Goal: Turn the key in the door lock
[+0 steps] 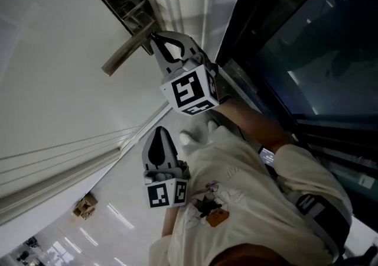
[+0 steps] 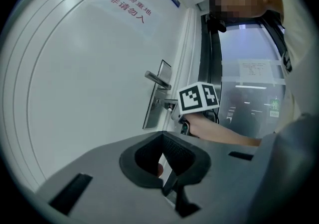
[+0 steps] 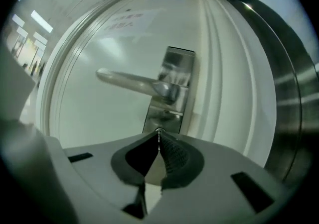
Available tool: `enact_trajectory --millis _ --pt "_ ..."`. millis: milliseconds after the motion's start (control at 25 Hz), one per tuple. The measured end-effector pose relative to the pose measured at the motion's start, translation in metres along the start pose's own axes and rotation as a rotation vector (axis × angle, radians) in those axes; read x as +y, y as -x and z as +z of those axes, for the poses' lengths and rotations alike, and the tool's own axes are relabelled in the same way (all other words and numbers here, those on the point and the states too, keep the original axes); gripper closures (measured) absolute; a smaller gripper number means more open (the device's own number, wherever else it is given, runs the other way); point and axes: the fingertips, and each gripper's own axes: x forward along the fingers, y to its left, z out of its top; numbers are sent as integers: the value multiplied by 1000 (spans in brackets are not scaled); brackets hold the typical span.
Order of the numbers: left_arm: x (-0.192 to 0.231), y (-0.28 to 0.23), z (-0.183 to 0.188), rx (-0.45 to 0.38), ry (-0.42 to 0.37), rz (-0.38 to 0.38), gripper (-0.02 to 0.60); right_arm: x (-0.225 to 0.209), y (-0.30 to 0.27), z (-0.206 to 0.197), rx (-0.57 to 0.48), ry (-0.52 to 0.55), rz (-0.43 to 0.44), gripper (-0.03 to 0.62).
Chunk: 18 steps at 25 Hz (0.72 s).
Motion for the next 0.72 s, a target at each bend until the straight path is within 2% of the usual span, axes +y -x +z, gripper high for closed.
enact_trajectory --millis 320,440,520,600,720 --pt "-13 -10 -6 13 -3 -25 578 -14 -1 -12 -43 -995 146 577" --pt "-15 -13 -3 9 -9 -34 578 -16 -1 -15 -86 -1326 189 576" --pt "-16 -14 -2 3 -11 -35 578 -15 -1 -17 -120 -1504 210 575" --pt "-15 -14 -2 1 -10 -34 578 -15 -1 -19 -136 -1631 225 574" --pt "-15 -15 -2 2 -10 -35 578 -15 -1 -21 -128 -1716 235 574"
